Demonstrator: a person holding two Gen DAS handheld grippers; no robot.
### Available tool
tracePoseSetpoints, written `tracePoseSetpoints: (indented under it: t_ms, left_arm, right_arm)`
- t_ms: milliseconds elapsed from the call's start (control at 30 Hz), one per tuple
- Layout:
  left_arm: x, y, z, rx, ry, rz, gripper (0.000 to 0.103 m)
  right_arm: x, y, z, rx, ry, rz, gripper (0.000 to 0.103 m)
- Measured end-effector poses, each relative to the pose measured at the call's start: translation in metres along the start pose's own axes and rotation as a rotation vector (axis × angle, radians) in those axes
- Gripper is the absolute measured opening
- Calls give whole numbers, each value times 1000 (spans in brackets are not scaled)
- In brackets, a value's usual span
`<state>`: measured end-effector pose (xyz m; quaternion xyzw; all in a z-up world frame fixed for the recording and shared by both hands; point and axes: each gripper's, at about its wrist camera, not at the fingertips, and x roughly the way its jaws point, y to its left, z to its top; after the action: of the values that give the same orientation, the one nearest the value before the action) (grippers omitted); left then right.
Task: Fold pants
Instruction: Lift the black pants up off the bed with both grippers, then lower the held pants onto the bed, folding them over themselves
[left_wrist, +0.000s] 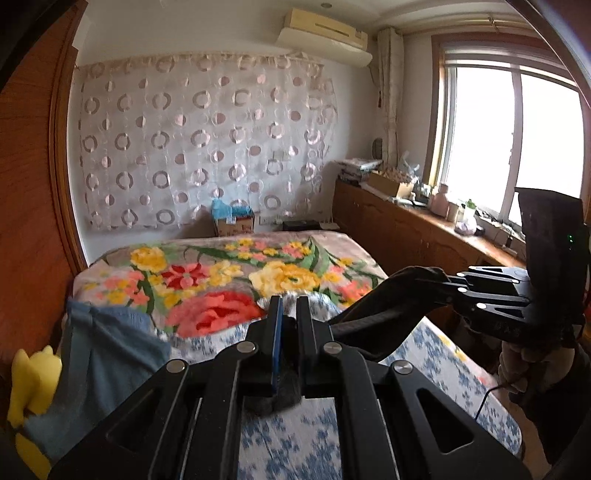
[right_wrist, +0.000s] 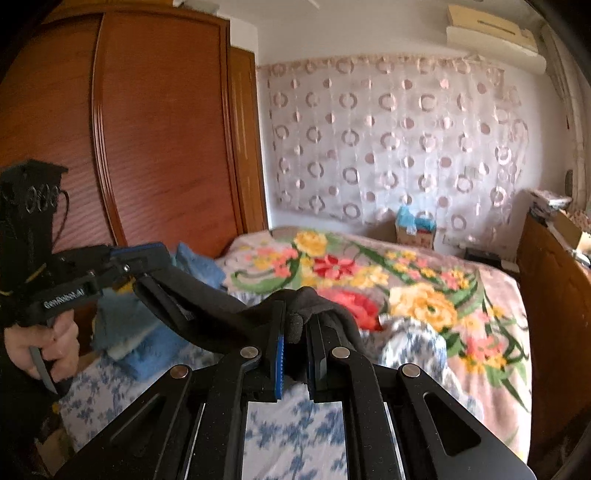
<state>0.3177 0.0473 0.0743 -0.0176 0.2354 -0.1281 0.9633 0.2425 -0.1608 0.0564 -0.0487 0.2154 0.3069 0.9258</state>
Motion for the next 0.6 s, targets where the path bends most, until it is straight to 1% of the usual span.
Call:
tracePoseSetpoints:
  t_ms: [100,233,400,600]
  left_arm:
    - [-11,-7,-10,4,10,-5,8]
    - [-25,-21,-19,18,15,-17,8]
    - [-40,-36,-37,33,30,-33,8]
    - [-55,-52,-72,37,65,-50,8]
  right_arm:
    - [-10,1,3,12,23,-3,9]
    - [-35,11,12,10,24,-14,9]
    - [-63,24,-3,13,46,-30,9]
    - [-78,32,-23,58,101,-18,9]
